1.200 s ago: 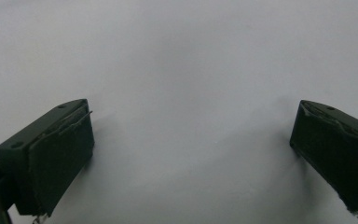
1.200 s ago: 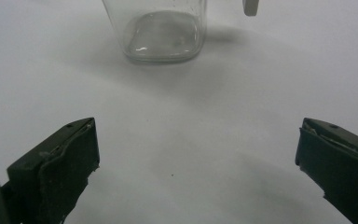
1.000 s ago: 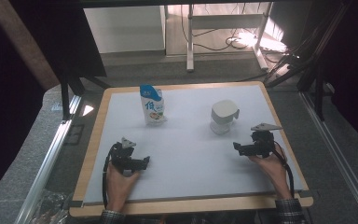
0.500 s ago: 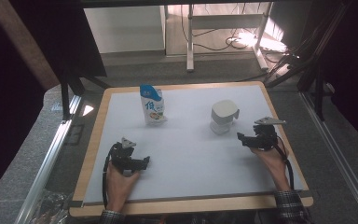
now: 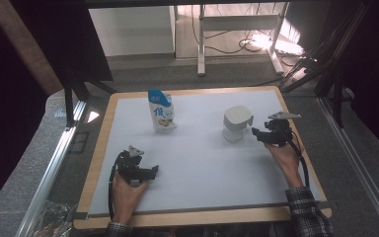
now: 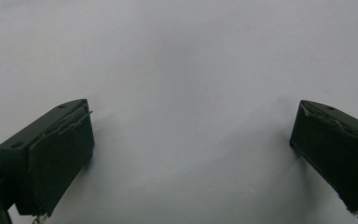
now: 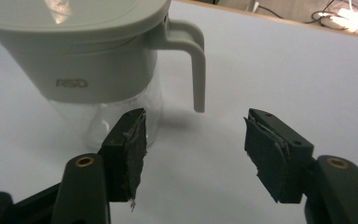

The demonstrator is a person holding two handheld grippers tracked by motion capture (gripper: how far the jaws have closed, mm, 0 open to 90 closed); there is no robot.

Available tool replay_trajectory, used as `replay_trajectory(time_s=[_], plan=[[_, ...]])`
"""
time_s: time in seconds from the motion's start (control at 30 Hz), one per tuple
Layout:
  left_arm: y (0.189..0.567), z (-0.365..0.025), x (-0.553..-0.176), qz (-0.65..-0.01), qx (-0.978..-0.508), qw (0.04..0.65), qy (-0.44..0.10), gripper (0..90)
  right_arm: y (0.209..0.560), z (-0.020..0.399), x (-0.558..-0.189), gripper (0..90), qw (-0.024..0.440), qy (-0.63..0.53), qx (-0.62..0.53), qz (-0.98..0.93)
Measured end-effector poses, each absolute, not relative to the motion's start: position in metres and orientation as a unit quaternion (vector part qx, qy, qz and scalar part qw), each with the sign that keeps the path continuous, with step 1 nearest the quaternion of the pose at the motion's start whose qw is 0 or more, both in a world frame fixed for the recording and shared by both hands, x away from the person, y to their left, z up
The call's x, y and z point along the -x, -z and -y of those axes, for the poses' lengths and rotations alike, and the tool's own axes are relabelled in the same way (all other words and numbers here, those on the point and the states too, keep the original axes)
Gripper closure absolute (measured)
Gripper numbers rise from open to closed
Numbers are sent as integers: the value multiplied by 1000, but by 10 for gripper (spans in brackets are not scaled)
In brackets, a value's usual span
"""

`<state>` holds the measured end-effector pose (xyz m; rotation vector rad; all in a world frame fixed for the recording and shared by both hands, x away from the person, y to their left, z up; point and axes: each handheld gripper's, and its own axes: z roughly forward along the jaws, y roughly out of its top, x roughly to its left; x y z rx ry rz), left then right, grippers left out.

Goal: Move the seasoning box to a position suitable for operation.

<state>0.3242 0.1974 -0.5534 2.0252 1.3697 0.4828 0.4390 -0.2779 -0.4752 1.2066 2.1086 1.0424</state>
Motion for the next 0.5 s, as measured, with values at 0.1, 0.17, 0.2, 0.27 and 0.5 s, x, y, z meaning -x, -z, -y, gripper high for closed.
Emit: replay_trajectory(time_s=[0.1, 0.17, 0.2, 0.27, 0.5], plan=[[553, -197, -324, -521, -770, 319, -184, 0, 476, 276, -444, 392, 243, -375, -445, -776], [553, -197, -324, -521, -770, 319, -184, 0, 476, 274, -449, 390, 236, -381, -444, -776], [553, -197, -324, -521, -770, 319, -184, 0, 476, 274, -450, 390, 237, -385, -443, -774], [553, -197, -324, -521, -770, 319, -184, 0, 475, 272, -453, 392, 239, -391, -441, -772], [553, -197, -324, -521, -769, 320, -184, 0, 480, 271, -462, 437, 241, -378, -435, -781]])
